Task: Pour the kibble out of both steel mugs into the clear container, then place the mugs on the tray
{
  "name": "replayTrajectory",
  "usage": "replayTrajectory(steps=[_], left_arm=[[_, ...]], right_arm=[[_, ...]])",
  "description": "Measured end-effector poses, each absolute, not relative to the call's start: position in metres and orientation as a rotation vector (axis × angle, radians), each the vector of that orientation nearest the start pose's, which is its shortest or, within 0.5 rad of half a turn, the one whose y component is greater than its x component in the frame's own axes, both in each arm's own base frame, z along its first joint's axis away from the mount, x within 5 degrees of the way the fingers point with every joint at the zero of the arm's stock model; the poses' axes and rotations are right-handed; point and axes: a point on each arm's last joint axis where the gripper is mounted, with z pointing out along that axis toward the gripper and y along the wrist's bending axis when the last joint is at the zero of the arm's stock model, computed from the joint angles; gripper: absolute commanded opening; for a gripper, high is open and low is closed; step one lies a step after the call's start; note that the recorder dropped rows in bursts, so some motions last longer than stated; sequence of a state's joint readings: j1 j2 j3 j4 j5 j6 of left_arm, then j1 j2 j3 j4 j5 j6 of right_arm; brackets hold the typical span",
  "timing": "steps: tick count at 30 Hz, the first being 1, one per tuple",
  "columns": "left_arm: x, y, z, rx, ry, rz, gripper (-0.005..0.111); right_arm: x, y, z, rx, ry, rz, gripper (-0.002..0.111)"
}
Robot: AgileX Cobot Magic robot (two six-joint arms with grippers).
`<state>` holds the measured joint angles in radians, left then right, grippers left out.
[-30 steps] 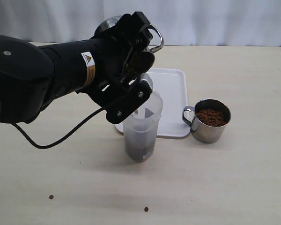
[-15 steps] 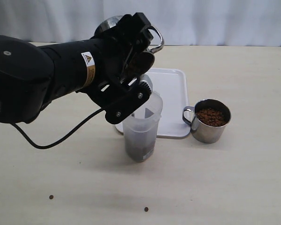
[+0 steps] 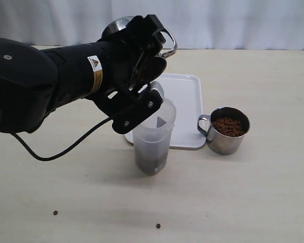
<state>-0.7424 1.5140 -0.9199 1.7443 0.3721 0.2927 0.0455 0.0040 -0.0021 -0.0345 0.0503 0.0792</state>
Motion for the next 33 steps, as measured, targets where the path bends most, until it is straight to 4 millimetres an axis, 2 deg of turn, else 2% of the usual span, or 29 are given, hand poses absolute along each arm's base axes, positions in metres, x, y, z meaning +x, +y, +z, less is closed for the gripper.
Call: replayTrajectory(steps=[33], left_arm=[[0.2625, -0.2026, 0.267, 2.147, 0.519, 1.147, 0.0]], right_arm=[[0.0566, 0.0024, 0.2091, 0.001, 1.536, 0.07, 0.005]])
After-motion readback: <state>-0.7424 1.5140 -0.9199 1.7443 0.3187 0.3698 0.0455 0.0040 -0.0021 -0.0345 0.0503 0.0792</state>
